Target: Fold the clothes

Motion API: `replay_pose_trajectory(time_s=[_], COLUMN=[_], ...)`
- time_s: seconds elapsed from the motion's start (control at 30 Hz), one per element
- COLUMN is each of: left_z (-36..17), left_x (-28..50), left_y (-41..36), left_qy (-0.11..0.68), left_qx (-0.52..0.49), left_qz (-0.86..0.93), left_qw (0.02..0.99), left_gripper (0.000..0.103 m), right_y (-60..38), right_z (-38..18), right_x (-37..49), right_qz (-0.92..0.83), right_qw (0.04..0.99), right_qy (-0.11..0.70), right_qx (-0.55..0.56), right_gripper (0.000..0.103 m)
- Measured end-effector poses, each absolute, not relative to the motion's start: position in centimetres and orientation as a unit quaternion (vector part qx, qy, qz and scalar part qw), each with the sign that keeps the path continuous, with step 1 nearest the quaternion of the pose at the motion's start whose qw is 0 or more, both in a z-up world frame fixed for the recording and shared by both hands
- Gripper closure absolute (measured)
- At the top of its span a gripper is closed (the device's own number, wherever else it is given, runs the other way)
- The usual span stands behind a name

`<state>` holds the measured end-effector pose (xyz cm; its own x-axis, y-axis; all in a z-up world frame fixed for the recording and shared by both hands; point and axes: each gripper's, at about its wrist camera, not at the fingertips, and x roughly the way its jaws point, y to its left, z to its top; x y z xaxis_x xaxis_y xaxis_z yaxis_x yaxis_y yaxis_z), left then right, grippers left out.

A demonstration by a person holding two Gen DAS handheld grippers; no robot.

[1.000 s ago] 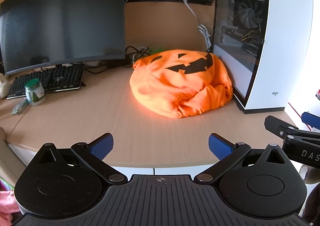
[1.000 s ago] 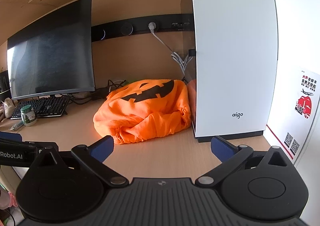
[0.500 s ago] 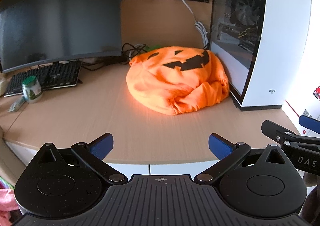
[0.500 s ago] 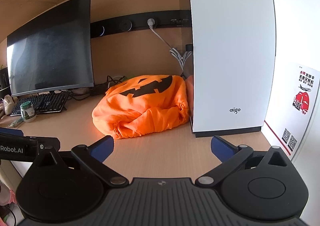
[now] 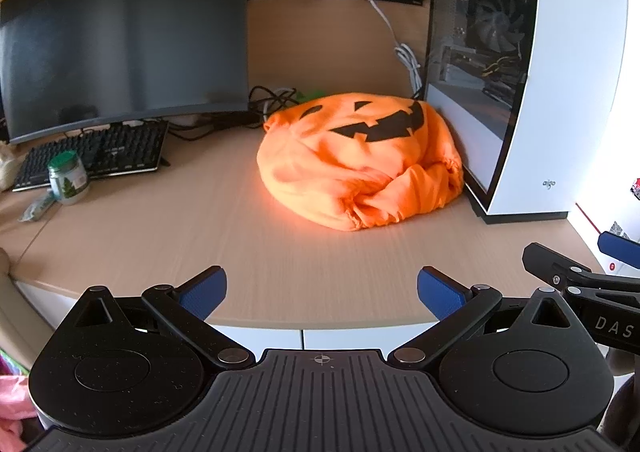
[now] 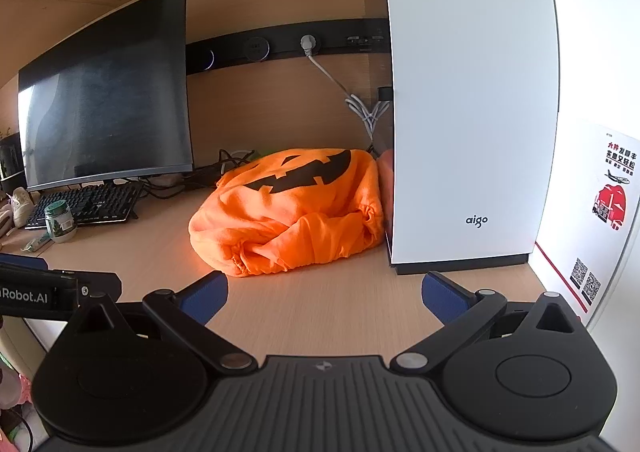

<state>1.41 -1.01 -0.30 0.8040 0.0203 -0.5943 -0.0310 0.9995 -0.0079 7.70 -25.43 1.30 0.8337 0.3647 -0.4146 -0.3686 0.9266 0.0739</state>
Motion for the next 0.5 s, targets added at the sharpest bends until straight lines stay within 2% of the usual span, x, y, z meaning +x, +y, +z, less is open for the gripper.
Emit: replay_pose_trajectory(time_s=[0.5], left_z=[-1.0], left_x=[2.5], left_y=[-1.0], left_qy=[0.329], left_qx=[-0.007], left_qz=[0.010], left_qw=[0.944], left_gripper=[0.000], right_y=[-25.2], right_z=[0.9], right_x=[8.6], right_qz=[0.193], right_qw=[0.955], right_qy=[0.227], right_qx=[-0.012], right_gripper=[0.000])
